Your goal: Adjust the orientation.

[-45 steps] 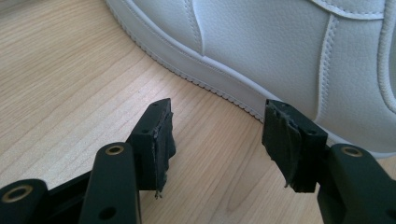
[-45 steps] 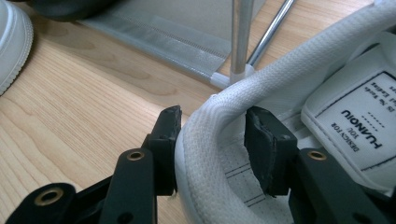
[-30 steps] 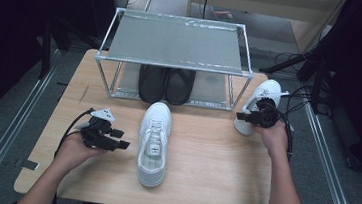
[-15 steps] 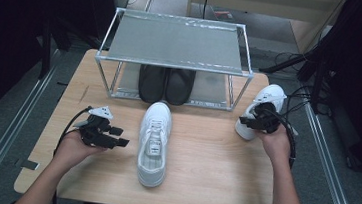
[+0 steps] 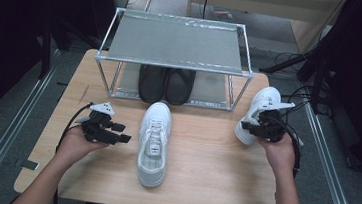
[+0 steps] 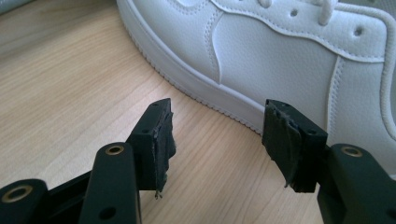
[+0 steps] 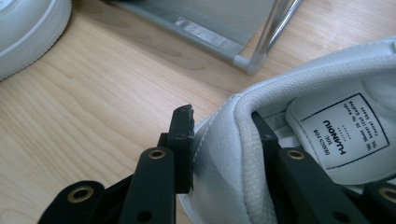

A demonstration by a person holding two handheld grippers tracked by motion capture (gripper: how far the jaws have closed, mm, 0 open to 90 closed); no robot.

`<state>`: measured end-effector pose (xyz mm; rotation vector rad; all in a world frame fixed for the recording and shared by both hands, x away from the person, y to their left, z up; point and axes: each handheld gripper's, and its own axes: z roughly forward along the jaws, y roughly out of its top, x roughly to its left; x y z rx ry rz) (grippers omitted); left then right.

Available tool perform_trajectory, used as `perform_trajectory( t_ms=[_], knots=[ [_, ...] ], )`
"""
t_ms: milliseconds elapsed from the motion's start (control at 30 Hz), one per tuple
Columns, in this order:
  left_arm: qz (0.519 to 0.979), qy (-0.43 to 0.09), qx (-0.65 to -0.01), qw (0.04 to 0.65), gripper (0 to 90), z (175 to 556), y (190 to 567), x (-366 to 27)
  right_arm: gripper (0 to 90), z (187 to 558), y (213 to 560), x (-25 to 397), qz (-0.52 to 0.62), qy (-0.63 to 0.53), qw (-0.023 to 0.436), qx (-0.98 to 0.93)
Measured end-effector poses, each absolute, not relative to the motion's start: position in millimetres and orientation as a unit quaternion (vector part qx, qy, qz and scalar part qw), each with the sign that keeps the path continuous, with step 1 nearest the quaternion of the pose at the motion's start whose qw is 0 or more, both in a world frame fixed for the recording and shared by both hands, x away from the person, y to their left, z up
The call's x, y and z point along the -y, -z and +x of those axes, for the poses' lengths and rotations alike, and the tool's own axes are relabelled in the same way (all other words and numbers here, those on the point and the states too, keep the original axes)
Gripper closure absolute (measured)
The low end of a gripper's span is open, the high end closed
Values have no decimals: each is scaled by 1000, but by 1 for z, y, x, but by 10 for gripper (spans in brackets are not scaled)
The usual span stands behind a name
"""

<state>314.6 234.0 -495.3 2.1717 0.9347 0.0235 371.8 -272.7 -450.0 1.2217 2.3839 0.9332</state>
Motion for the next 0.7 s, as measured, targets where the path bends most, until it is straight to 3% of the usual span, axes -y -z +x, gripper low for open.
perform_trajectory(
  t_ms=[300, 700],
  knots=[
    [852, -5, -360, 381, 435, 322, 494, -230, 702, 339, 445, 262, 411, -308, 168, -842],
    [851, -4, -355, 388, 435, 330, 493, -227, 700, 294, 445, 247, 399, -313, 154, -848]
  ],
)
